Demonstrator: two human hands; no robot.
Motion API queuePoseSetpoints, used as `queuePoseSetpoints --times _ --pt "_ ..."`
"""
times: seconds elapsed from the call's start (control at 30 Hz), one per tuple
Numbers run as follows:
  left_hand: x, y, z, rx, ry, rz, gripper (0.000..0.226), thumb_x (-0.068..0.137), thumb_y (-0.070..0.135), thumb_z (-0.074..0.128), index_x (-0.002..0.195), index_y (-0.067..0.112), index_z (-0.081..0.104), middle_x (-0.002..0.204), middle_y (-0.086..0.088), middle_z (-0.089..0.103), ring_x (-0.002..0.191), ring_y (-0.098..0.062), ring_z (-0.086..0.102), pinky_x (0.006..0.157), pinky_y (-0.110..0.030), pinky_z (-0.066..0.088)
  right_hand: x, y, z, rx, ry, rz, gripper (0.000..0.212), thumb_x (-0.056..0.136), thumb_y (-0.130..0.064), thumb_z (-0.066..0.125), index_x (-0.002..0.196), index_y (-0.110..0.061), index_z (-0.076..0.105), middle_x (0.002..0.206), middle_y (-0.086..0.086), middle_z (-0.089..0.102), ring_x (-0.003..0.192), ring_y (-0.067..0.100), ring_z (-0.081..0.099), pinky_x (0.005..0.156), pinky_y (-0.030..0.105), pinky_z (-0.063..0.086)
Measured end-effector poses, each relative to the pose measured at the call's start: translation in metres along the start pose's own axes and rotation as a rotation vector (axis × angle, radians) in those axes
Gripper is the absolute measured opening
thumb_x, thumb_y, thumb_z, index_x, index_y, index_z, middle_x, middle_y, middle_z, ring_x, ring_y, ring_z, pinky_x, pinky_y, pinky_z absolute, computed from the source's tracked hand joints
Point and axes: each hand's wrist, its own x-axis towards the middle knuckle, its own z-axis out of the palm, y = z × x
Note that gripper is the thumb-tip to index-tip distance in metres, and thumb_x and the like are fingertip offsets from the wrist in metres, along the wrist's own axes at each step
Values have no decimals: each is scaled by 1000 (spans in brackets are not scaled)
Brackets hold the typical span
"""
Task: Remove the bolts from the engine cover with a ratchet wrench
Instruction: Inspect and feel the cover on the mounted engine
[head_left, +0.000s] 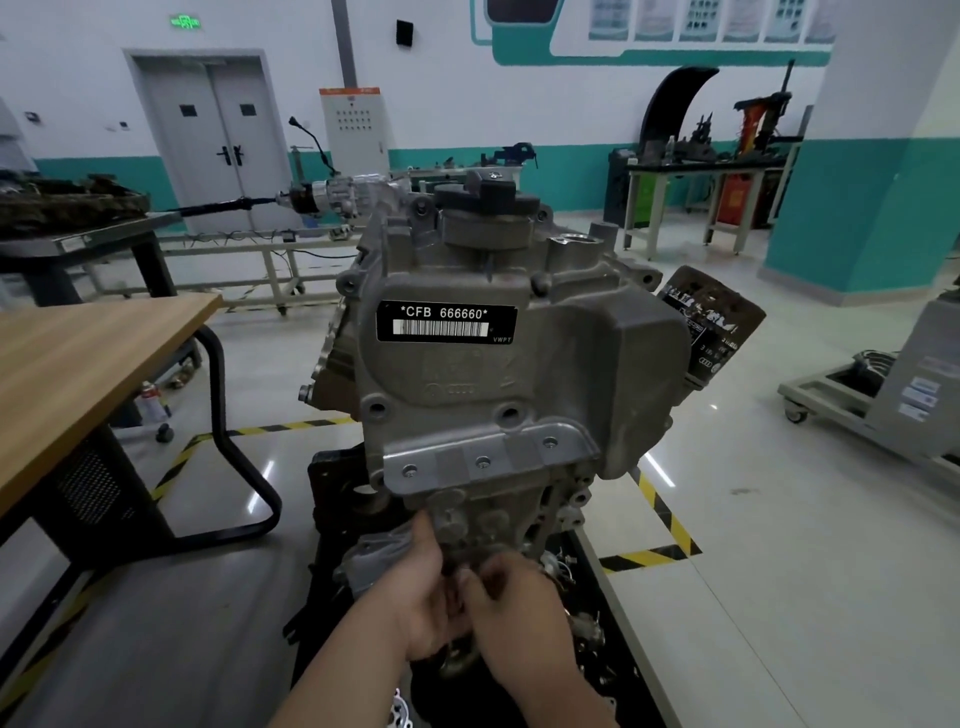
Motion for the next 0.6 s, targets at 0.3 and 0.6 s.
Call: queuePoseSetpoints --times 0.3,0.6 --pt "-11 4 4 -31 -48 -31 85 85 77 31 86 7 78 93 -12 73 78 -25 66 67 -32 55 5 -24 -7 -565 -164 -170 27 94 -38 48 115 -26 61 122 3 51 104 26 64 84 32 48" --pt "-8 6 4 -127 -46 11 87 84 76 38 71 -2 76 100 -23 71 92 -33 68 87 -47 53 4 -64 -47 -640 -427 -262 23 93 -17 50 101 -14 71 107 3 72 101 25 64 85 31 46"
